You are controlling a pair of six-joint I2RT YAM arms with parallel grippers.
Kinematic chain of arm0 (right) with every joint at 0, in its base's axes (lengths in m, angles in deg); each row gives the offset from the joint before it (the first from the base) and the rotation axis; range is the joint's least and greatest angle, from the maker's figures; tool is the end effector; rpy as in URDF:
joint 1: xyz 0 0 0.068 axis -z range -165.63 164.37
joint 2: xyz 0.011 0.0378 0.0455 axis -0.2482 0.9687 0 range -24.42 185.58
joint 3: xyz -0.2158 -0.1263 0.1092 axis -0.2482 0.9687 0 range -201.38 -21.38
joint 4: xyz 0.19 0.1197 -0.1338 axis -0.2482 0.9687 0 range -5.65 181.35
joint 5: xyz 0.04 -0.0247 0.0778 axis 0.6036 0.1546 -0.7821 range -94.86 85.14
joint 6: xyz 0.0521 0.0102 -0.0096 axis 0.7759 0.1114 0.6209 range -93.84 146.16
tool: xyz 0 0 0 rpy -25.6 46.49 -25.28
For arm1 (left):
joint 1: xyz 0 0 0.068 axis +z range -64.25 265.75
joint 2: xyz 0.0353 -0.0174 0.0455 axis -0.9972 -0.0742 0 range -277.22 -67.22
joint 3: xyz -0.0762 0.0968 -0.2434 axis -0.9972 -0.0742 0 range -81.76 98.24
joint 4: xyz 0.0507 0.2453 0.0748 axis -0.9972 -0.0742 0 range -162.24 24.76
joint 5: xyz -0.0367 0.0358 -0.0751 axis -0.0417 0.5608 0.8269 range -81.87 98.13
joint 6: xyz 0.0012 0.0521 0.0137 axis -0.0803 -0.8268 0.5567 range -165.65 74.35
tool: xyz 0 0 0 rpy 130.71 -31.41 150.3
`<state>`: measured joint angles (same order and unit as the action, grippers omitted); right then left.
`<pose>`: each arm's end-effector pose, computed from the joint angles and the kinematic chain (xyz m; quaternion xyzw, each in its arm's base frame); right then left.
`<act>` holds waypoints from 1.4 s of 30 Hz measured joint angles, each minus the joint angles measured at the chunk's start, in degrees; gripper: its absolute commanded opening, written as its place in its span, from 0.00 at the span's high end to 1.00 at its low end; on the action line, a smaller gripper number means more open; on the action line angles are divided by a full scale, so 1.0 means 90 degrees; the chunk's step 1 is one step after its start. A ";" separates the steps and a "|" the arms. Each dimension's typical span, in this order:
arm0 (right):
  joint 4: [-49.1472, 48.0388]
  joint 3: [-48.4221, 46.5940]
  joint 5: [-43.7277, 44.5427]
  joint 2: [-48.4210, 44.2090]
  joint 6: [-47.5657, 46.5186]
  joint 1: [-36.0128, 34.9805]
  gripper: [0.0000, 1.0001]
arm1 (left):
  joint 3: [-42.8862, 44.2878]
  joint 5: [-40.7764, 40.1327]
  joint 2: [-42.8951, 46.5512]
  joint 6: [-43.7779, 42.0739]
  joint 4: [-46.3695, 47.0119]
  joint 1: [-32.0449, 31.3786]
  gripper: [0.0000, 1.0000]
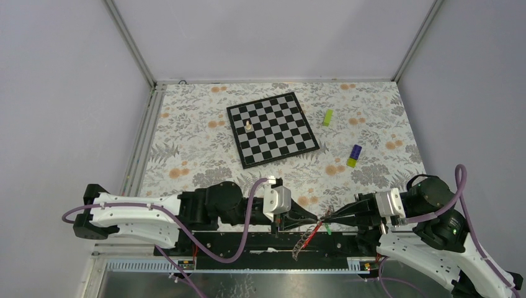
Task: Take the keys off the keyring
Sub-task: Remove the key from the keyring.
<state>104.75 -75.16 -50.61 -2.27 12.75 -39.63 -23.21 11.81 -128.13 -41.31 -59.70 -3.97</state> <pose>0.0085 0.0551 0.4118 -0.5744 0.3197 0.4784 0.5823 -0.0011 -0.2482 0.4001 0.4828 0.4891 -0.5463 0.4788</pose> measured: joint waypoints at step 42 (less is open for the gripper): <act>-0.0066 0.0260 -0.0287 -0.0087 0.0204 0.0000 1.00 | 0.0070 0.0078 -0.0024 -0.0053 -0.0321 0.0000 1.00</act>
<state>104.16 -72.82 -53.19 -3.06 14.59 -39.63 -22.58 12.51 -128.34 -41.79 -62.58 -3.97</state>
